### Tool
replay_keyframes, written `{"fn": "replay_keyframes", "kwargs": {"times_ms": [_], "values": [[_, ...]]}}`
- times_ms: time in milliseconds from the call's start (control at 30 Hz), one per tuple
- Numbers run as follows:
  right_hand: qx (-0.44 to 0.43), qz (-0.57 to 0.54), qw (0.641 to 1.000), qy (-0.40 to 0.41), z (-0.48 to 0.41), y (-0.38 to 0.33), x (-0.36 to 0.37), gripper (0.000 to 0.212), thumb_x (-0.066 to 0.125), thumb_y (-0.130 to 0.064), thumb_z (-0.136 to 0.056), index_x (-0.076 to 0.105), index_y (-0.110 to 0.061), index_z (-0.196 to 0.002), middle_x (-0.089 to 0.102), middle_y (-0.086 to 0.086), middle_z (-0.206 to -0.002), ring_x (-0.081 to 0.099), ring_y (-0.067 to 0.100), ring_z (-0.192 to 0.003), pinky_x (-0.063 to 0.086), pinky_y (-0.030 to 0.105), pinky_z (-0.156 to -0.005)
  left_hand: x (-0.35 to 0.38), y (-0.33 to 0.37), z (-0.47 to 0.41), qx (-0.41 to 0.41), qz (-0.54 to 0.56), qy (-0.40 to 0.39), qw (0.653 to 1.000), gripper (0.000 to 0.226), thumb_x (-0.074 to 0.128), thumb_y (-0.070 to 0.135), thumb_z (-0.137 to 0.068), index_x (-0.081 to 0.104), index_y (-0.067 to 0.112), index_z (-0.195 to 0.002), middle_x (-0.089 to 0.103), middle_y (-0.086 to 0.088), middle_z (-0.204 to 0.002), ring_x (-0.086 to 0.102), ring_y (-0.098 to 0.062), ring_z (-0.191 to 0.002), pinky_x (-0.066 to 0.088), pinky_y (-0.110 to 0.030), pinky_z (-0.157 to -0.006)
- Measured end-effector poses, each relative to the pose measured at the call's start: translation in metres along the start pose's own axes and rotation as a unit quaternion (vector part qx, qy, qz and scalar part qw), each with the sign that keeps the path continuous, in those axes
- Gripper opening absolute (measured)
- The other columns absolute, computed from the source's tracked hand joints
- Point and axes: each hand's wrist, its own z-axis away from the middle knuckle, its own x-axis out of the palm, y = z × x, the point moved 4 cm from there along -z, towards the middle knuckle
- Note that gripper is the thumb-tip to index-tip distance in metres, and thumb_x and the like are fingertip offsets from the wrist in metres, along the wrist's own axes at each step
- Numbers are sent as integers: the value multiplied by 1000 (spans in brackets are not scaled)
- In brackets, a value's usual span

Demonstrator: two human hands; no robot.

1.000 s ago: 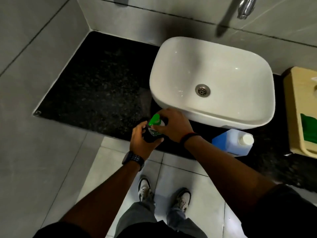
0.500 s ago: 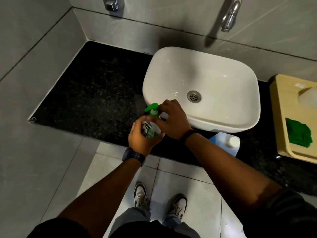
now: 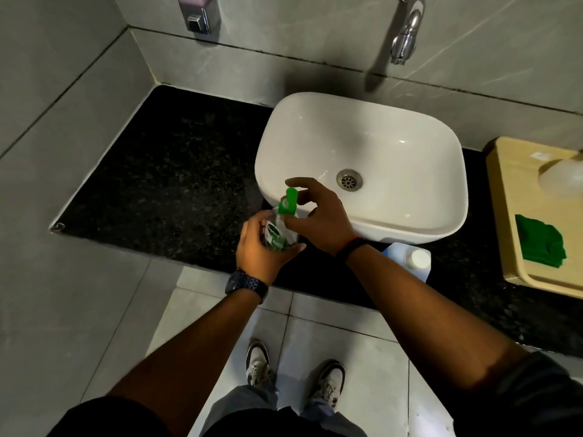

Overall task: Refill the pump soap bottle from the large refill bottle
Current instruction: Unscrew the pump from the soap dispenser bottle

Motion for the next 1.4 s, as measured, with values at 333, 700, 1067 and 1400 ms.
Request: {"fn": "replay_keyframes", "kwargs": {"times_ms": [333,700,1067,1400], "values": [[14,-24,999,15,2,-3,7,64,72,-41,-62,43,-24,-116,64,-8,-100,58,7,-95,49,26,-76,-3,4,-1,3,6,11,1000,79,75,55,-38,50,34,-110,49,15,-106,56,-7,-93,56,-34,-78],[28,-22,998,49,1,-1,7,60,75,-34,-66,38,-29,-112,62,-12,-84,57,-3,-81,41,10,-67,-4,9,-7,13,9,6,1000,81,75,52,-40,52,25,-112,57,0,-113,58,-14,-95,57,-41,-77],[31,-40,997,55,-4,-3,1,61,67,-43,-62,36,-34,-114,64,-11,-95,60,9,-92,48,30,-70,3,12,-12,31,11,7,999,76,74,53,-42,52,31,-111,53,8,-110,54,-1,-90,49,-19,-72],[32,-41,998,43,-3,-6,1,59,69,-40,-64,37,-36,-113,62,-16,-93,63,7,-87,50,28,-70,2,12,-13,29,3,14,999,78,73,56,-41,51,33,-112,56,5,-110,54,-2,-88,46,-15,-68]]}}
